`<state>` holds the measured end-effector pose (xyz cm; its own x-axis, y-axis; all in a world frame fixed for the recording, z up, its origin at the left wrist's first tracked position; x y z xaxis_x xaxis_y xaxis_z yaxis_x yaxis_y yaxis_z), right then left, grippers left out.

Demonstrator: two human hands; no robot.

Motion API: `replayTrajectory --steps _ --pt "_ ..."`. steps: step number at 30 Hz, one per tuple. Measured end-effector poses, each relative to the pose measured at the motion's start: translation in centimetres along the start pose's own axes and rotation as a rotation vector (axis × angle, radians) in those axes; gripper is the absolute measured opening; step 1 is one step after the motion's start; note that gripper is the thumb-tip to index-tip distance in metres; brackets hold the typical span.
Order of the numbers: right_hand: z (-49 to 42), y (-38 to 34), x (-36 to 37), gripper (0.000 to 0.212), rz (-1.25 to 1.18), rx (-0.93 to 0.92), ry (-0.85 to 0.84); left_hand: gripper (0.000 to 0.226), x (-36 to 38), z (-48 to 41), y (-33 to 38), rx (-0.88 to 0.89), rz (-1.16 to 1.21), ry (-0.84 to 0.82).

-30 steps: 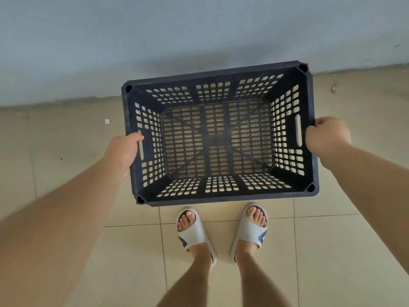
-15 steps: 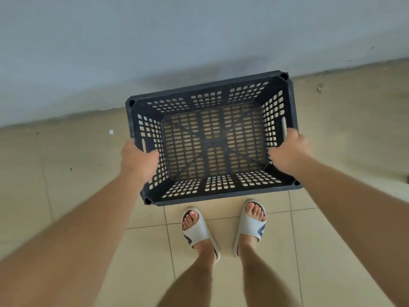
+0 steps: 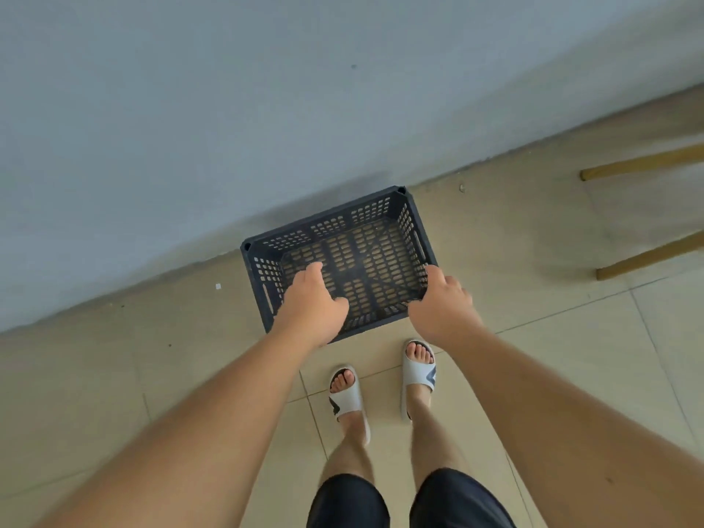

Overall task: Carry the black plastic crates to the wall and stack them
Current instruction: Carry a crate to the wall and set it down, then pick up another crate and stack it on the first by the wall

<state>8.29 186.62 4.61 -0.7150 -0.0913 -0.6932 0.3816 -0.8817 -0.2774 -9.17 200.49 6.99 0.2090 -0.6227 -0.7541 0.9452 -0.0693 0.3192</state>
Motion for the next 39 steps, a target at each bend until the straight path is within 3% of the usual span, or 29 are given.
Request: replayTrajectory --steps 10,20,30,39 --pt "15.7 1.0 -9.5 0.064 0.024 0.037 0.235 0.068 -6.2 12.4 8.7 0.458 -0.284 -0.056" --pt "34.8 9.2 -14.0 0.075 -0.080 0.330 0.445 0.068 -10.0 26.6 15.4 0.845 -0.571 -0.027" --pt "51.8 24.4 -16.1 0.078 -0.213 0.708 0.644 0.071 -3.1 45.7 23.9 1.255 -0.659 -0.069" --pt "68.0 40.2 -9.6 0.079 -0.412 0.946 0.729 0.068 10.0 66.9 25.5 1.427 -0.683 -0.193"
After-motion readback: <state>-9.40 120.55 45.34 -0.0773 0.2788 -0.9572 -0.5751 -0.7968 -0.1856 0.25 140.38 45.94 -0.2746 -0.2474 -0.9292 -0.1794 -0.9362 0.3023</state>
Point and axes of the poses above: each hand's wrist, its own z-axis away from the middle knuckle, its own x-axis out of the palm, y = z × x, the point moved 8 cm from there along -z, towards the middle knuckle, and after that the axes turned 10 degrees about y, right-handed, at the moved point
